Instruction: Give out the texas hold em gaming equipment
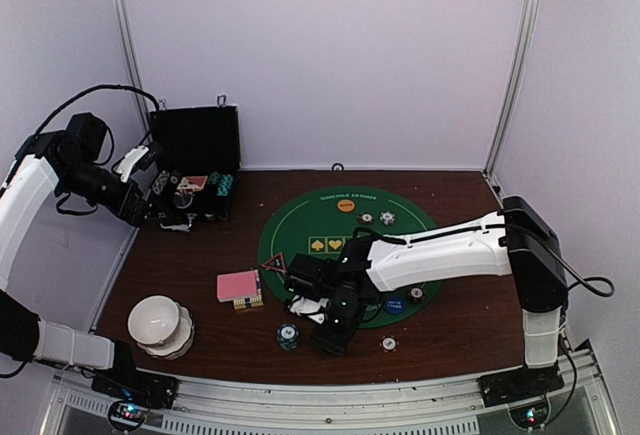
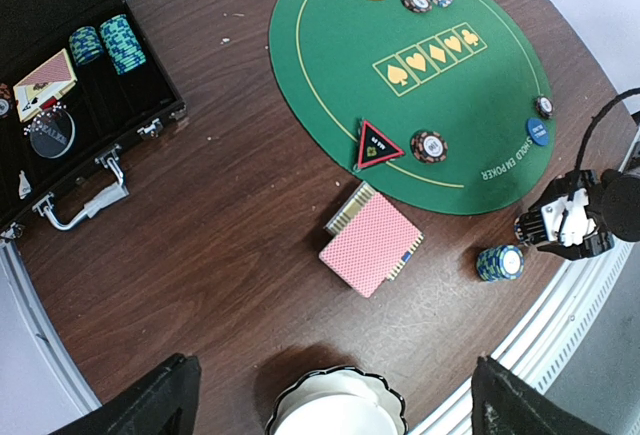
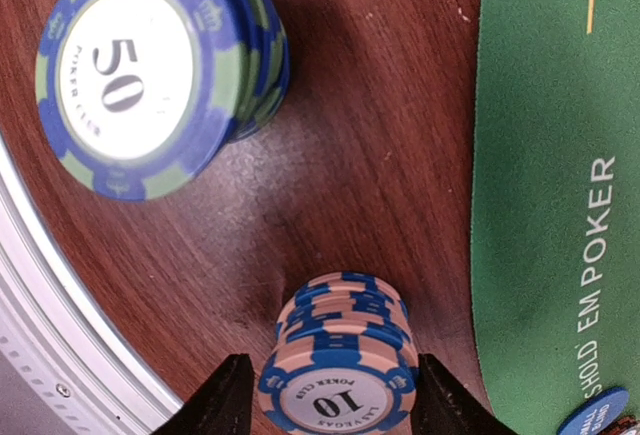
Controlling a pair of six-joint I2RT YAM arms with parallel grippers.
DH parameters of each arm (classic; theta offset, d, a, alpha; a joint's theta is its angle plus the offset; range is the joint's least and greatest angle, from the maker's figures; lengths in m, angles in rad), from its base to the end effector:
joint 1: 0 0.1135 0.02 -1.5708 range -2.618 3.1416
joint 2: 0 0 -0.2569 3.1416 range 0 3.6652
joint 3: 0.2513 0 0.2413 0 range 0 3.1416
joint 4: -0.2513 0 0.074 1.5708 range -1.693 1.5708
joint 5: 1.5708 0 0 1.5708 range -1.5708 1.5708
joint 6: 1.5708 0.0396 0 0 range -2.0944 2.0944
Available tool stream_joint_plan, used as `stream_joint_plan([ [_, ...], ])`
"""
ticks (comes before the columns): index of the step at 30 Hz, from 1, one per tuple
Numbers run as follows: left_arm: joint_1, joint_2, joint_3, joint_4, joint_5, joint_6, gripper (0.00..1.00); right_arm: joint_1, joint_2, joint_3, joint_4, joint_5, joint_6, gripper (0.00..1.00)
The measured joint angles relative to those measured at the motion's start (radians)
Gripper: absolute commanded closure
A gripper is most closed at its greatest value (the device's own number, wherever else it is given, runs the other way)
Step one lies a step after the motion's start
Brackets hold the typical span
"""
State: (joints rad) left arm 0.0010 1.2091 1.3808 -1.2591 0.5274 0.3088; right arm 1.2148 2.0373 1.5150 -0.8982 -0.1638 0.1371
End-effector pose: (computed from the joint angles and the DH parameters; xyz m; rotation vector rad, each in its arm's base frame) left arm 0.1994 -0.0197 0.3570 0.5541 2.4738 -0.5786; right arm 0.1281 0.3631 0.1666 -1.6112 2.6575 0.3454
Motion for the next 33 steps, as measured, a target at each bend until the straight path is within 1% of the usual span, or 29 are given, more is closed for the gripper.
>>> stream_joint_plan([
  [7,0.000,0.000,0.000,0.000,0.000,0.000,0.02,0.000,0.000,0.013,-0.012,0.007,0.000,0.46],
  [11,0.000,0.000,0.000,0.000,0.000,0.000,0.02,0.000,0.000,0.026,-0.014,0.012,-0.002,0.50],
  [20,0.000,0.000,0.000,0.000,0.000,0.000,0.02,0.000,0.000,0.033,-0.014,0.016,-0.002,0.52],
  [25,0.000,0.000,0.000,0.000,0.000,0.000,0.03,0.000,0.000,0.033,-0.014,0.026,-0.003,0.56],
  [33,0.000,0.000,0.000,0.000,0.000,0.000,0.02,0.000,0.000,0.033,-0.014,0.032,-0.003,0.56],
])
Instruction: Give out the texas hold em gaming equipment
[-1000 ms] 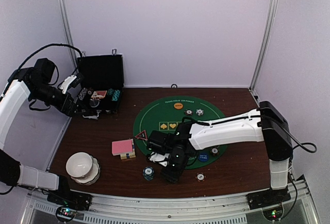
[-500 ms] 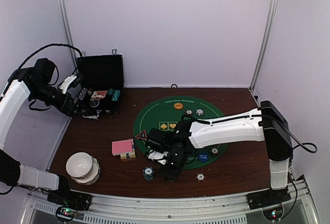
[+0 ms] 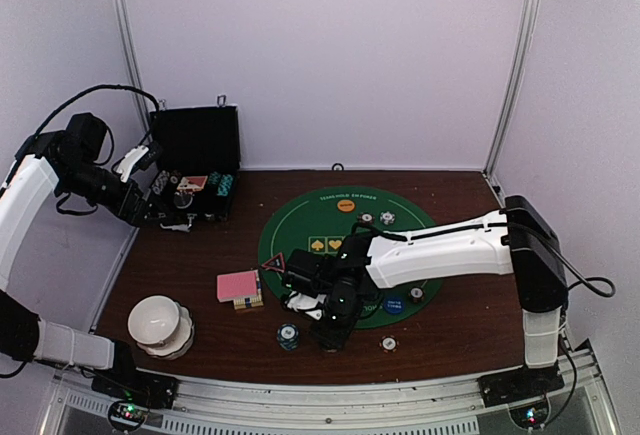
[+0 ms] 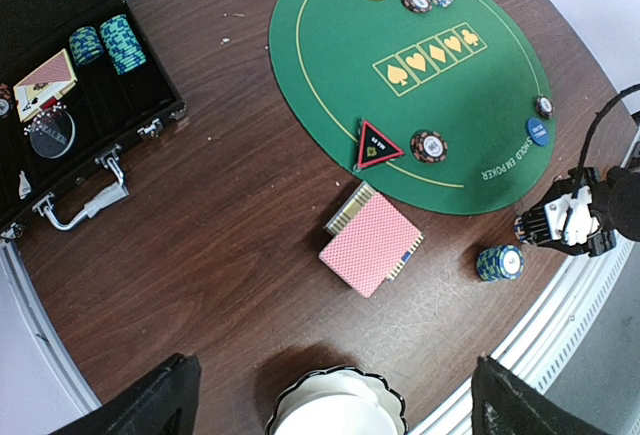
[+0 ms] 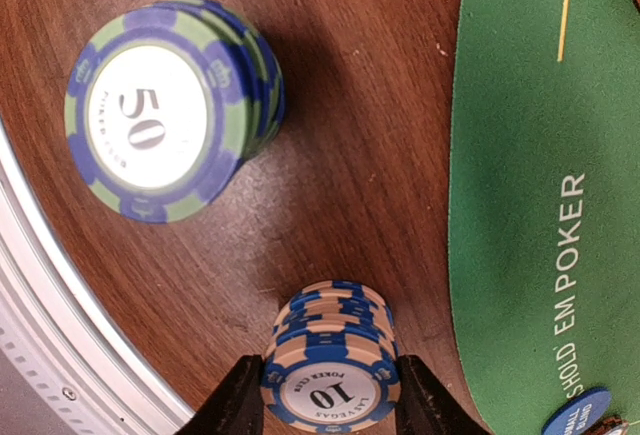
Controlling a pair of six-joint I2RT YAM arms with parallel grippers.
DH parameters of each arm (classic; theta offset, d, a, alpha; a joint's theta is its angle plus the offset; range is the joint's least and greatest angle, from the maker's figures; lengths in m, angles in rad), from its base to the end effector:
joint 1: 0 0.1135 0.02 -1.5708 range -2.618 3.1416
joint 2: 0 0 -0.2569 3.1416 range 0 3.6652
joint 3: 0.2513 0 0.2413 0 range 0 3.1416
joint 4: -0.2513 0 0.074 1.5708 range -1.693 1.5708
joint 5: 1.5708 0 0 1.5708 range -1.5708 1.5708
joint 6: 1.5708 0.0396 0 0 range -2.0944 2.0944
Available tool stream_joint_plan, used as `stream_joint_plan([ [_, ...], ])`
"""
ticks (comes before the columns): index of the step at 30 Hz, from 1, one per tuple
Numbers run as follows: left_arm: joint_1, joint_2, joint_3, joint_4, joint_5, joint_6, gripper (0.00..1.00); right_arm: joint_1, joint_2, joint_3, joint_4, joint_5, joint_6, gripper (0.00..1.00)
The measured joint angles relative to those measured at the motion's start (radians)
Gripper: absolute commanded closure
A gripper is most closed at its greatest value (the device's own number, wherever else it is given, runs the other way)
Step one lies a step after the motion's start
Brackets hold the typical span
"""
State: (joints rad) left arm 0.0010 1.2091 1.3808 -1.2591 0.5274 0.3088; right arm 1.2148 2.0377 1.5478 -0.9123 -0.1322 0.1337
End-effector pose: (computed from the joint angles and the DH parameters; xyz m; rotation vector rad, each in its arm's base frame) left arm 0.1994 -0.0197 0.3570 0.5541 2.4738 -0.5786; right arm 0.1307 0.3665 0.1742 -1.5975 2.6284 0.3213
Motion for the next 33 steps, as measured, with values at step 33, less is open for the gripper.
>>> stream_joint_plan([
  [33,0.000,-0.002,0.002,0.000,0.000,0.000,0.02,-0.004,0.001,0.053,-0.034,0.023,-0.006,0.84],
])
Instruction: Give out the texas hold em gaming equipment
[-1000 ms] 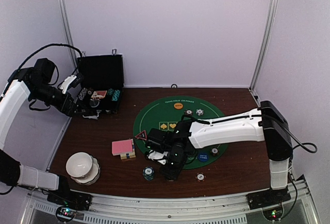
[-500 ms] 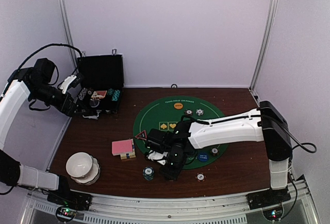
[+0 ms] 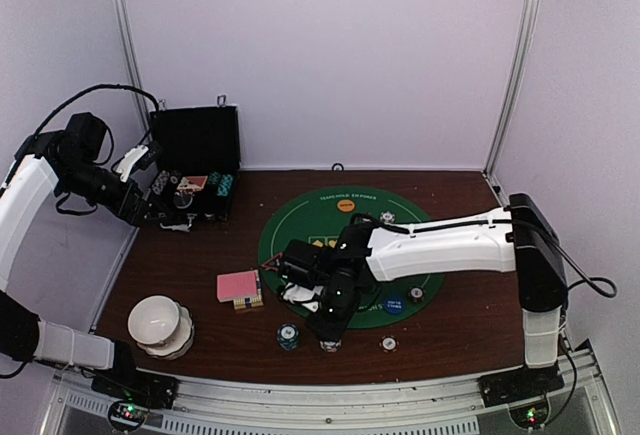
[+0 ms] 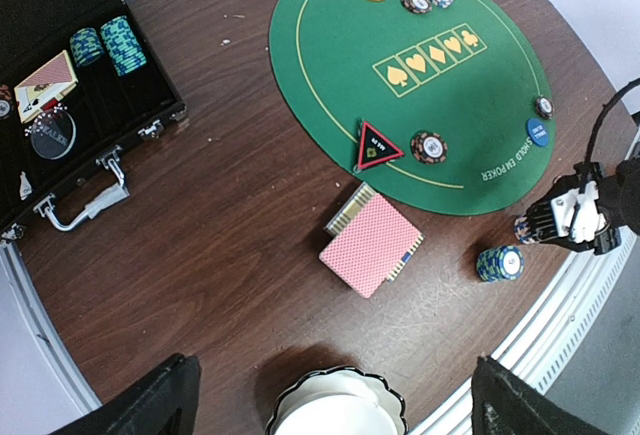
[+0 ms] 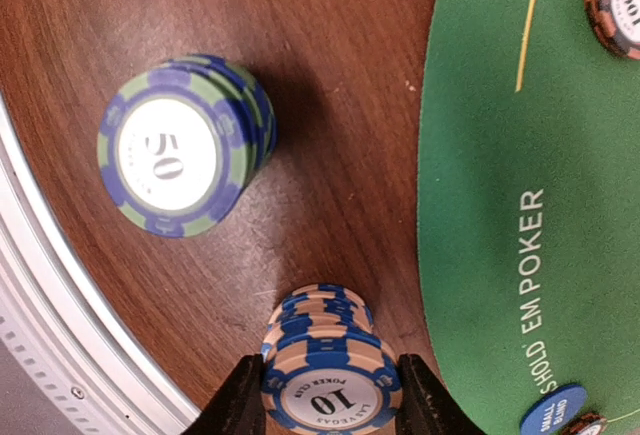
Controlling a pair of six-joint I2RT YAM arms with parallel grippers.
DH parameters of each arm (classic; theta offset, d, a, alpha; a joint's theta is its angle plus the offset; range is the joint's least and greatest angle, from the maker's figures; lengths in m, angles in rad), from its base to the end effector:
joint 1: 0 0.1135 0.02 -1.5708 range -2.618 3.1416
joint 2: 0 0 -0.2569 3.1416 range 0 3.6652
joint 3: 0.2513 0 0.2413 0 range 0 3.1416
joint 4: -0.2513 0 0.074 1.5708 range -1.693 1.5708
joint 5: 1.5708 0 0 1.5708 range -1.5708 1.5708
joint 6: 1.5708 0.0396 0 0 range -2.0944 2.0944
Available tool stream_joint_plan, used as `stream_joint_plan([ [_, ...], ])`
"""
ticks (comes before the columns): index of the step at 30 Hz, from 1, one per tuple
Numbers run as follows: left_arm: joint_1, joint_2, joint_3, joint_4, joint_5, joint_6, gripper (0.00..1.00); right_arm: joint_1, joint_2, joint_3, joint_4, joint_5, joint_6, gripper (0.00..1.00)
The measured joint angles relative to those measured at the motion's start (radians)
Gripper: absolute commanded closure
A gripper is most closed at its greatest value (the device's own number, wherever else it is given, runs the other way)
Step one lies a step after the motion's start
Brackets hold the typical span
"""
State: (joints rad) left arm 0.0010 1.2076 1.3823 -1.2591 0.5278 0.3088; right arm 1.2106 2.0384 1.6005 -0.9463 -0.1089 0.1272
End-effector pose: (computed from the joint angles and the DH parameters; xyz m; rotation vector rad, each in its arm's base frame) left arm 0.1991 -0.0197 0.3577 0.5547 2.4708 -0.5778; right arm 0.1348 0.3702 0.1867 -1.5845 2.6031 0.3071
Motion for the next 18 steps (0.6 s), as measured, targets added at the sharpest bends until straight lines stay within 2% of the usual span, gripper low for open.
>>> stream_joint_plan([
  [10,0.000,0.000,0.004,0.000,0.000,0.000,0.02,-0.068,-0.020,0.080,-0.001,0.049,0.010,0.88],
  [18,0.000,0.000,0.014,-0.001,0.000,0.000,0.02,-0.132,0.124,0.281,0.044,0.094,0.034,0.88],
])
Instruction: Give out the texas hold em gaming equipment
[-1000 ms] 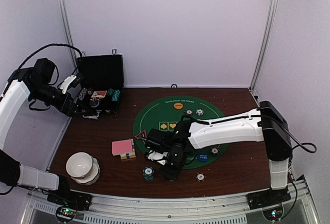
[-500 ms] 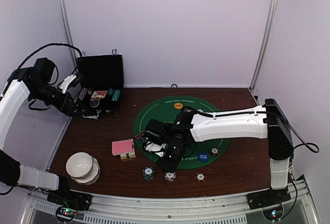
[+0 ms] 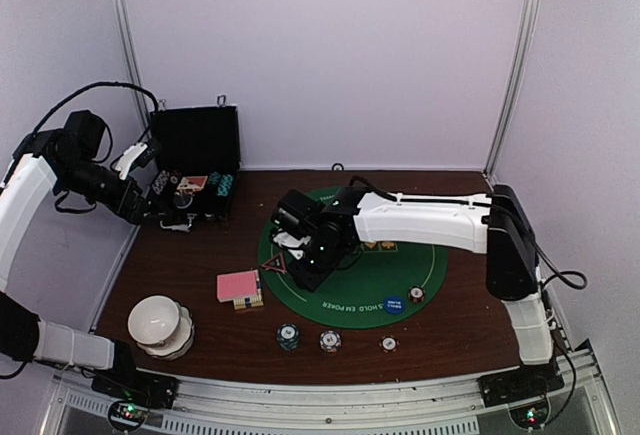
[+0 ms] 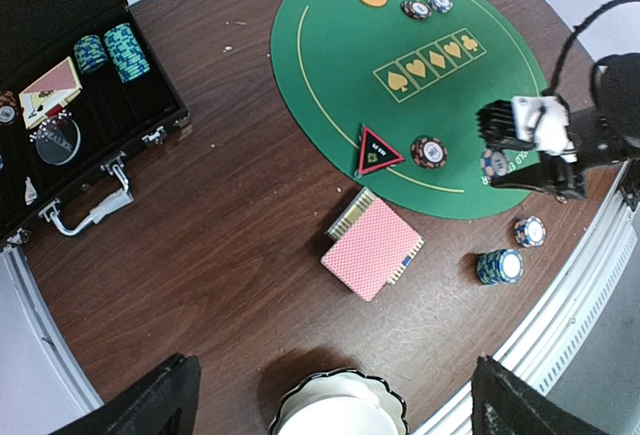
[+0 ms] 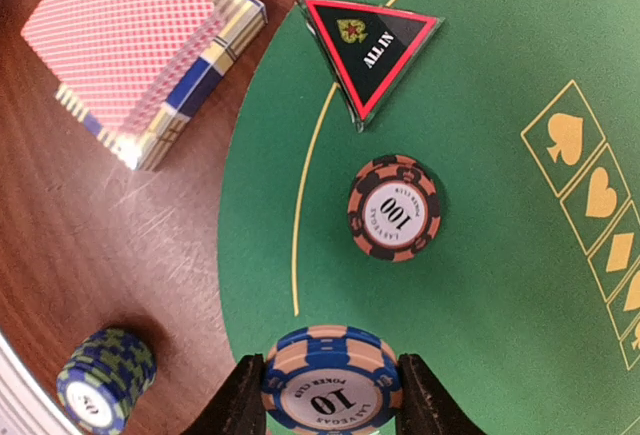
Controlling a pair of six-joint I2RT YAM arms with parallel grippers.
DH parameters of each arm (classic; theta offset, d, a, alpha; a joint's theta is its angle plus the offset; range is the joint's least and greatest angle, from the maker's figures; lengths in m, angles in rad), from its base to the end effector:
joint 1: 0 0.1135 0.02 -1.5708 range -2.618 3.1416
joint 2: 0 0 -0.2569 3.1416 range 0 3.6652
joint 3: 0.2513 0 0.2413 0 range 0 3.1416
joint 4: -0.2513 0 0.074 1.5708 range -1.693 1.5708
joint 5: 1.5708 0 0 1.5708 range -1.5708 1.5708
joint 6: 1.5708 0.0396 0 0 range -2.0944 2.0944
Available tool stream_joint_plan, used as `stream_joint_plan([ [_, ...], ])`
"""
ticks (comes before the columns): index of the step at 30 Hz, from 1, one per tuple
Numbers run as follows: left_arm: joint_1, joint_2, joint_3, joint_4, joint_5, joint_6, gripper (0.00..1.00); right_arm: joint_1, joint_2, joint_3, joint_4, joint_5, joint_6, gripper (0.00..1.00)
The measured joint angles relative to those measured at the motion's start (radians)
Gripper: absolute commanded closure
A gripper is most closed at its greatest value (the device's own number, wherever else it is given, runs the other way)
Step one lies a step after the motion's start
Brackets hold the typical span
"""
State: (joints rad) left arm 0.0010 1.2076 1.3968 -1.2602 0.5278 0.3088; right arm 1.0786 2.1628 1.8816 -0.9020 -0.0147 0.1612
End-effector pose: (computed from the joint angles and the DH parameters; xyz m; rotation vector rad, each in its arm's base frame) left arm 0.1989 -0.0197 0.3616 0.5568 2.4582 -0.5723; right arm 0.2110 0.3946 0.2143 -1.2501 2.5223 0.3378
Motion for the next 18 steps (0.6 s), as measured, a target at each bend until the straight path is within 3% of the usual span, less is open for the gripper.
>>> stream_joint_plan([
  [8,0.000,-0.002,0.001,-0.002,0.000,0.000,0.02,-0.019,0.116,0.033,0.013,0.013,0.005,0.87],
  [18,0.000,-0.002,0.001,-0.002,0.000,0.000,0.02,-0.026,0.132,0.032,0.038,0.018,0.021,0.84],
])
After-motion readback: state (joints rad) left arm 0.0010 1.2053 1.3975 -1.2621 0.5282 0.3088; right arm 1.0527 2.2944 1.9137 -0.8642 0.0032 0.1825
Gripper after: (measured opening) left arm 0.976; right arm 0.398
